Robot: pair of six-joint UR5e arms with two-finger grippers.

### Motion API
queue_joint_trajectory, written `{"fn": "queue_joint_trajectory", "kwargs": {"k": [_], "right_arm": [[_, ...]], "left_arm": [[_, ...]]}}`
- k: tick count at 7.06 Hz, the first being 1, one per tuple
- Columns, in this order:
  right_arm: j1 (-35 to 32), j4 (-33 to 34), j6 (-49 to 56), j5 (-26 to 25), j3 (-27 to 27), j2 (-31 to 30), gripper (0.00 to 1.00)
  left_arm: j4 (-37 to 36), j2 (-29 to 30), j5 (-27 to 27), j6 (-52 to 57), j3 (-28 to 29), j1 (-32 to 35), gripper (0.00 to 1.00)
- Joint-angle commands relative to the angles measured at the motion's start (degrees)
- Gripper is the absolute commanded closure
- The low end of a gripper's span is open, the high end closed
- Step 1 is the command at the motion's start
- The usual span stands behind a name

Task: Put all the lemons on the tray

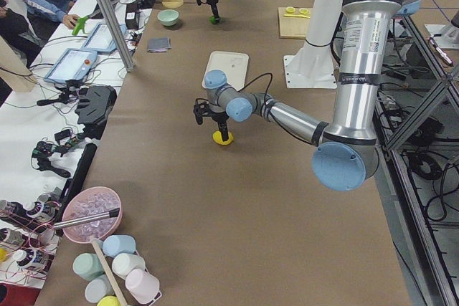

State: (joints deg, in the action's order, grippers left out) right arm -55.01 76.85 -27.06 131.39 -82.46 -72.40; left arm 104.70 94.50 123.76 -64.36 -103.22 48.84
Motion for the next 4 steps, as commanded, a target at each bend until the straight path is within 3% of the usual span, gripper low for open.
{"fn": "queue_joint_trajectory", "kwargs": {"k": [1,3,4], "right_arm": [[-0.18,-0.39,0.17,0.44,0.11,-0.19,0.44],[-0.8,-0.3,0.17,0.71,0.02,-0.02,0.87],[-0.97,-0.3,0.17,0.79,0.02,0.16,0.92]], "left_arm": [[2.79,-0.02,-0.62,-0.33,2.49,-1.11,0.02],[2.97,0.07,-0.71,-0.42,3.2,-1.29,0.03],[4.27,-0.02,-1.75,-0.51,3.64,-1.29,0.08]]}}
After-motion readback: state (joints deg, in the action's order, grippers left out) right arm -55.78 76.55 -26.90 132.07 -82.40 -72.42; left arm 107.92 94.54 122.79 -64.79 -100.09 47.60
